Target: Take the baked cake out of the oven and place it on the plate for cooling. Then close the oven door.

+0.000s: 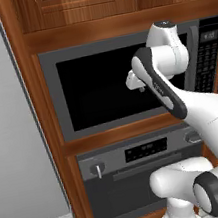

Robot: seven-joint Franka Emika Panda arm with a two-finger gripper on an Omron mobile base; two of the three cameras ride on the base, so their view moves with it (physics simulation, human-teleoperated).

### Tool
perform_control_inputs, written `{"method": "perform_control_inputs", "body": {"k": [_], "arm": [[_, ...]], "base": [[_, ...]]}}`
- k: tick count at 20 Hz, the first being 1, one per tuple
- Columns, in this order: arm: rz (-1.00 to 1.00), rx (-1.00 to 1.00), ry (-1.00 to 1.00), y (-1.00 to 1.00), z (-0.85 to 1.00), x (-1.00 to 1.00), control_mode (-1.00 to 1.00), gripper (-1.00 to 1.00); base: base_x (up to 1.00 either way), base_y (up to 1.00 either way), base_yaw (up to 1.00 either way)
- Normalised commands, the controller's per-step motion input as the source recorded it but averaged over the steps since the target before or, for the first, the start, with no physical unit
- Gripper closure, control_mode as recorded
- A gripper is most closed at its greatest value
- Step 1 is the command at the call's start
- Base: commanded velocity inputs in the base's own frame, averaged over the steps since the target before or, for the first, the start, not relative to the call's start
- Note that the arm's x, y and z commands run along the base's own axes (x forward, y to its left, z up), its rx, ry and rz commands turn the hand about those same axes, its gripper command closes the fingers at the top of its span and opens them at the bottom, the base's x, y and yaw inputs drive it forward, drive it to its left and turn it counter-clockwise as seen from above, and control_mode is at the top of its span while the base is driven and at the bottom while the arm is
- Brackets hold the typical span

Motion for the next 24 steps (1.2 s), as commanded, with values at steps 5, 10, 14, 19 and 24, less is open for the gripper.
{"method": "perform_control_inputs", "body": {"k": [5,10,14,19,24], "arm": [[0.0,0.0,0.0,0.0,0.0,0.0,1.0,-1.0],[0.0,0.0,0.0,0.0,0.0,0.0,1.0,-1.0],[0.0,0.0,0.0,0.0,0.0,0.0,1.0,-1.0],[0.0,0.0,0.0,0.0,0.0,0.0,1.0,-1.0],[0.0,0.0,0.0,0.0,0.0,0.0,1.0,-1.0]], "base": [[-0.28,0.0,0.0],[-0.98,-0.13,0.03],[-0.34,-0.33,0.31],[0.01,-0.51,0.61],[0.03,-0.55,0.67]]}}
